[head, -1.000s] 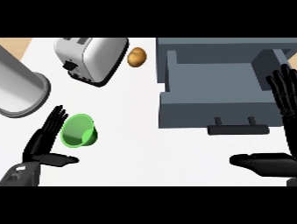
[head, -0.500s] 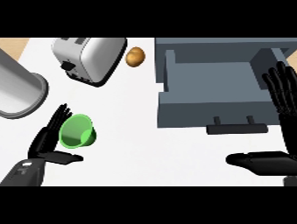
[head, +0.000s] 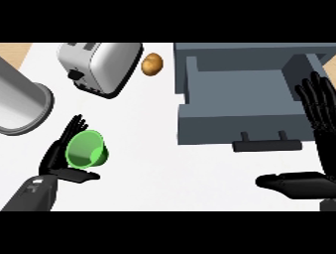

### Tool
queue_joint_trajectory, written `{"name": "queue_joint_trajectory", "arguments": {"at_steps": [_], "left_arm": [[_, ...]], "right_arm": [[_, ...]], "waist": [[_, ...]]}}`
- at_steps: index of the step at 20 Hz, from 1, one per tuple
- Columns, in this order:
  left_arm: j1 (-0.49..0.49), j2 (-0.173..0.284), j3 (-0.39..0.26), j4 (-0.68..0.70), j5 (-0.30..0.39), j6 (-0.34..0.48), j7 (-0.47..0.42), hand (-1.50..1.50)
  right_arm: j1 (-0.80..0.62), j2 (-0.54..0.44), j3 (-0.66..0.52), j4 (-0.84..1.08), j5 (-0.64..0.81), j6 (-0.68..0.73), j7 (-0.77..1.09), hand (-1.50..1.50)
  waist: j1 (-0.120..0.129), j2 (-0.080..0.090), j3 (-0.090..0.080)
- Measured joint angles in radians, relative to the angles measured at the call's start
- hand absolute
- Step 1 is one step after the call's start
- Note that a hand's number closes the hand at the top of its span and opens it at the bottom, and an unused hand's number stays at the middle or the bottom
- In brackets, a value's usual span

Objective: Pick up the cup, place it into the drawer and close the drawer

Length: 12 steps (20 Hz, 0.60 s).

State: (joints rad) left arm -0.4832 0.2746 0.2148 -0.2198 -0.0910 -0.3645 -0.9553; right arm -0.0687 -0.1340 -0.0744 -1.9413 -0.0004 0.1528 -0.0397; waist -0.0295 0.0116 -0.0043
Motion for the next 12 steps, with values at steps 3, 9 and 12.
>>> {"name": "queue_joint_trajectory", "arguments": {"at_steps": [3, 9, 12], "left_arm": [[-0.001, -0.007, -0.004, -0.001, 0.002, -0.018, 0.000, -1.50], [-0.016, -0.034, -0.009, -0.012, 0.014, -0.060, 0.011, -1.50], [-0.017, -0.051, -0.012, -0.018, 0.024, -0.090, 0.022, 1.50]], "right_arm": [[-0.005, -0.002, 0.000, -0.008, -0.005, 0.003, 0.014, -1.50], [-0.014, -0.007, -0.012, 0.002, -0.014, 0.006, 0.016, -1.50], [-0.018, -0.007, -0.016, 0.017, -0.021, 0.011, 0.012, -1.50]], "waist": [[-0.001, 0.000, 0.000], [-0.001, 0.001, -0.001], [0.000, 0.001, -0.001]]}}
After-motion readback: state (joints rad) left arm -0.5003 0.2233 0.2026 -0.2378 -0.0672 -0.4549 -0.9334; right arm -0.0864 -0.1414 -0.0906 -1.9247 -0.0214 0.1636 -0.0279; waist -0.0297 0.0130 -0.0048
